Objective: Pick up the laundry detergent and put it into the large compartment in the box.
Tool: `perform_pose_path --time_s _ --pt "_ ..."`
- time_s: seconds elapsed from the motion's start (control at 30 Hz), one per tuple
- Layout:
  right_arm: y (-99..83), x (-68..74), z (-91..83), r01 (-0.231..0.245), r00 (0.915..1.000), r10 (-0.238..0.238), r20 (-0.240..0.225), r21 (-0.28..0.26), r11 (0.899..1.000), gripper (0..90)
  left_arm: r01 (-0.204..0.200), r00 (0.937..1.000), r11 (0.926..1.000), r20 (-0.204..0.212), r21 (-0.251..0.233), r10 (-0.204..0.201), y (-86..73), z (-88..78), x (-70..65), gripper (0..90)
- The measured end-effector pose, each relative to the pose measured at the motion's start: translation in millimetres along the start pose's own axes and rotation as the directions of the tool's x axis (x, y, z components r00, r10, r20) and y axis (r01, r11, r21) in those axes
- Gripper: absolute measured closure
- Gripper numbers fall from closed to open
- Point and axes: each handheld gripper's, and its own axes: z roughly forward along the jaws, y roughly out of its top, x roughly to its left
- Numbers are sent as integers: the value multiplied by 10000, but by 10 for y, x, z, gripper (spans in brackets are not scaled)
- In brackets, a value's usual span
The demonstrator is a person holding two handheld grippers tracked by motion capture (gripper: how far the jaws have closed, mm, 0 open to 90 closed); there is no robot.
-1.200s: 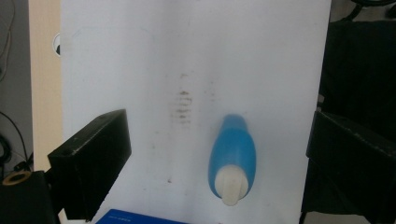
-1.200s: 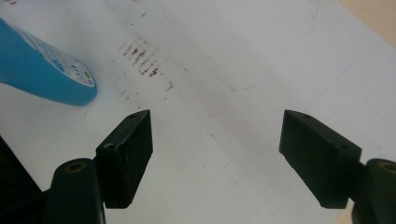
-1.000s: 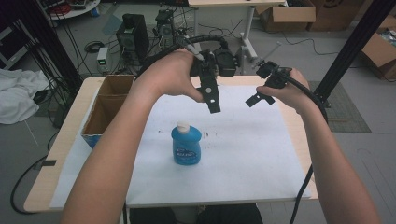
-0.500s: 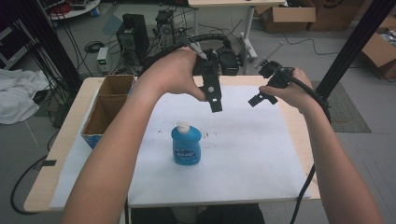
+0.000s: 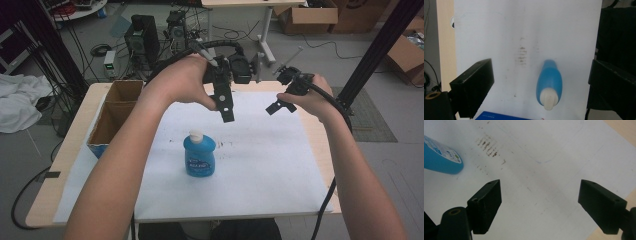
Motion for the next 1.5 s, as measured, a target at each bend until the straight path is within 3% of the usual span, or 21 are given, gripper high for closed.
perform_pose_path --time_s 0.27,0.6,0.87,1.17,1.3,1.5 --pt "17 23 -51 56 10000 -57 40 47 10000 191 11 10000 10000 -27 -52 -11 -32 -24 5 70" --pt "-3 12 -2 48 10000 -48 5 81 10000 195 -4 10000 9997 -56 234 6 -109 1 -23 69" --pt "-6 16 38 32 10000 -31 -87 135 9999 196 -16 9999 9979 103 654 9 -275 154 -51 73" --pt "10 28 72 171 9998 -170 -80 165 9997 195 -84 9998 9974 199 719 70 -382 273 -79 76" --pt "19 48 81 227 9997 -226 -52 206 9995 195 -73 9994 9979 330 649 51 -448 374 -75 90" --pt "16 53 93 225 9997 -224 -57 225 9995 191 -4 9978 9957 665 922 -57 -549 586 -85 90"
